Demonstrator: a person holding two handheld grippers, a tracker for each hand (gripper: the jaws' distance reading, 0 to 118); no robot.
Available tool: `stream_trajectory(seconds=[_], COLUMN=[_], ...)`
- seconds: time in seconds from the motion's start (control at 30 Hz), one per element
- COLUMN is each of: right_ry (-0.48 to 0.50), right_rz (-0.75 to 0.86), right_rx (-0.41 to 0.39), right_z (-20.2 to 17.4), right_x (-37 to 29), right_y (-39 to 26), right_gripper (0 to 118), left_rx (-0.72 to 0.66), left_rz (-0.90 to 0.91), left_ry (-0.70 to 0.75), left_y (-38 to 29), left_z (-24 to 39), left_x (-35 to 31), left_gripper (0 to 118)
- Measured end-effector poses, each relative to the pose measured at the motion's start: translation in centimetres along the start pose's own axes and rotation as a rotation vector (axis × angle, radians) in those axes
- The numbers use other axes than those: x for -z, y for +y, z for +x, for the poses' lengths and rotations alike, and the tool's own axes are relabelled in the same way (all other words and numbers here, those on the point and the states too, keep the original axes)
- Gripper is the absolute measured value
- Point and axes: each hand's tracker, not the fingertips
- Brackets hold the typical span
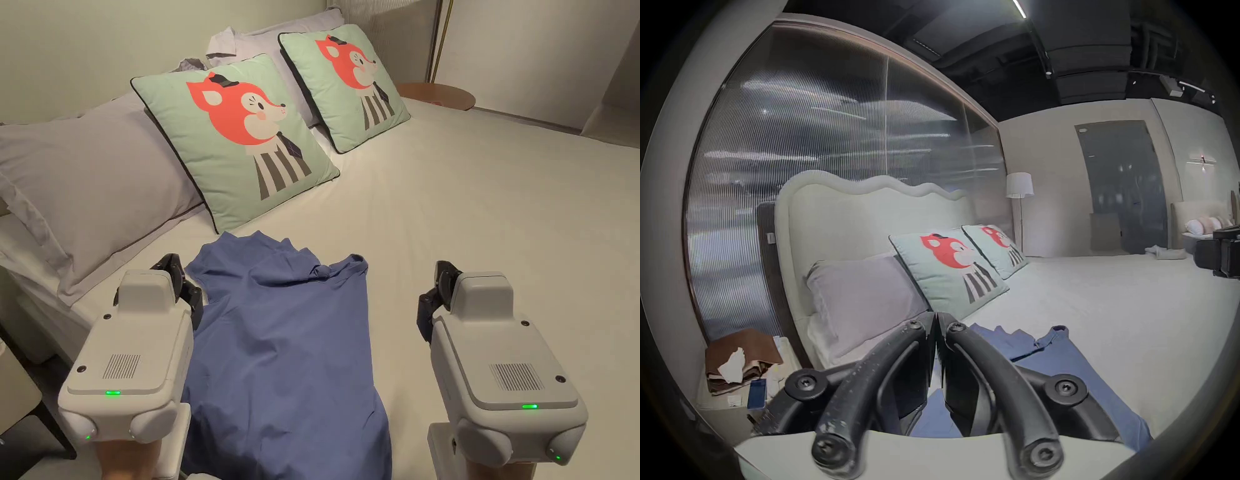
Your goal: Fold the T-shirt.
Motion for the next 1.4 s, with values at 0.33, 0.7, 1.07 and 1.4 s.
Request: stream_trajectory(seconds=[0.33, 0.7, 1.07, 1.4], right_ry=[-0.049, -0.108, -0.159, -0.192], right_rz=[0.000, -0.054, -0.091, -0.030], right_rx=[0.016, 0.020, 0.046, 0.065], right_z=[2.4, 5.9, 8.8, 10.9], right_x=[-0.1, 0.8, 0.2, -3.4], right_y=[0.1, -1.9, -2.8, -1.7], right_gripper=[1, 1, 1, 1], left_rx=[0.020, -0.010, -0.063, -0.142], left_rz=[-0.417, -0.794, -0.825, -0.565], left_ry=[-0.171, -0.222, -0.291, -0.447], left_y=[-0.3, -6.7, -8.0, 2.8], left_z=[4.7, 10.5, 11.2, 11.6], left_x=[6.3, 14.0, 12.9, 8.3], left_gripper=[66, 104, 8, 7])
